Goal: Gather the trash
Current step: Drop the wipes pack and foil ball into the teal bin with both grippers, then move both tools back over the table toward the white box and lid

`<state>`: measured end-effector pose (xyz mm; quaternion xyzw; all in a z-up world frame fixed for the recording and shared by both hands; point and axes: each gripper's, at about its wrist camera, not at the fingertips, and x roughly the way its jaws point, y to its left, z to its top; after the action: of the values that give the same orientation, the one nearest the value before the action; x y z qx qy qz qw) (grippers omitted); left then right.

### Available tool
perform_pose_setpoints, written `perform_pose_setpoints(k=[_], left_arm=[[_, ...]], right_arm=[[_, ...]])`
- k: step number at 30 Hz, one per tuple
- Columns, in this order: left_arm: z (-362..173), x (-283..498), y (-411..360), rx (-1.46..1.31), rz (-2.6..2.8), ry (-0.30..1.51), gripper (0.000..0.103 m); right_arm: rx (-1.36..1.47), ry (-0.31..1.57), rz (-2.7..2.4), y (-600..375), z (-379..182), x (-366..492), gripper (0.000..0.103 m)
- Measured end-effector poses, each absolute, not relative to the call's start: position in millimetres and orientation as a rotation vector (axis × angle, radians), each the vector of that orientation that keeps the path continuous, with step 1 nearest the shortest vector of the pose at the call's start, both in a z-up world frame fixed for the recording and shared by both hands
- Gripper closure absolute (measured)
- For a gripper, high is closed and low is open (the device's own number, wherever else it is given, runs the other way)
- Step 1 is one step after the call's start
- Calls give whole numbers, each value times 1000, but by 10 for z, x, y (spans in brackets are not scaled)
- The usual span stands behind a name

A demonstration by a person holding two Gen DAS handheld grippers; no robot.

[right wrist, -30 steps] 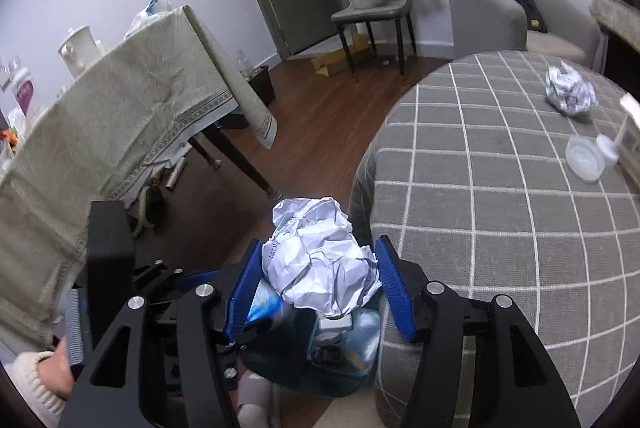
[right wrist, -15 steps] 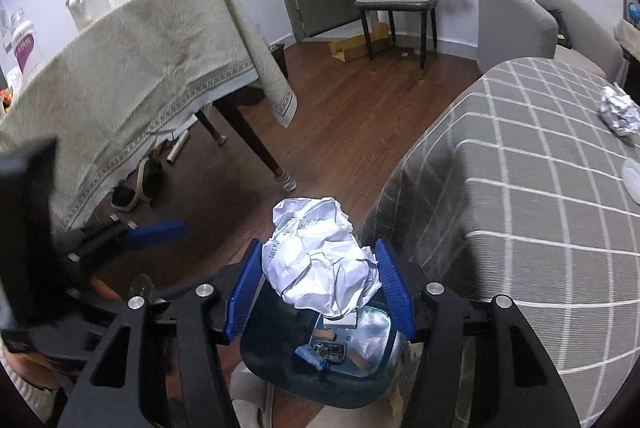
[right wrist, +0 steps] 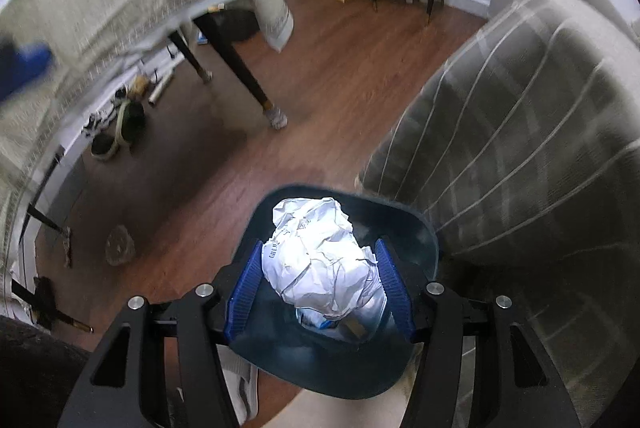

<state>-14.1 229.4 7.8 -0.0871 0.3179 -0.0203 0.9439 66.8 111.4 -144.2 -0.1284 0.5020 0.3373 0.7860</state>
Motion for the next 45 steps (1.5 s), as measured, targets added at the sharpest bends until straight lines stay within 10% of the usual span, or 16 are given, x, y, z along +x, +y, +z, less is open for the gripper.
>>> perform_pose_setpoints(k=[16, 31, 45], left_arm=[[609, -302, 2076, -179, -75, 493, 61], [933, -203, 1928, -122, -30, 398, 59], [875, 405, 1370, -57, -96, 445, 35]], right_arm=[[-531, 1170, 715, 1263, -2069, 428, 23], [-345, 861, 860, 933, -712, 405, 23], [-211, 697, 675, -186, 114, 1128, 18]])
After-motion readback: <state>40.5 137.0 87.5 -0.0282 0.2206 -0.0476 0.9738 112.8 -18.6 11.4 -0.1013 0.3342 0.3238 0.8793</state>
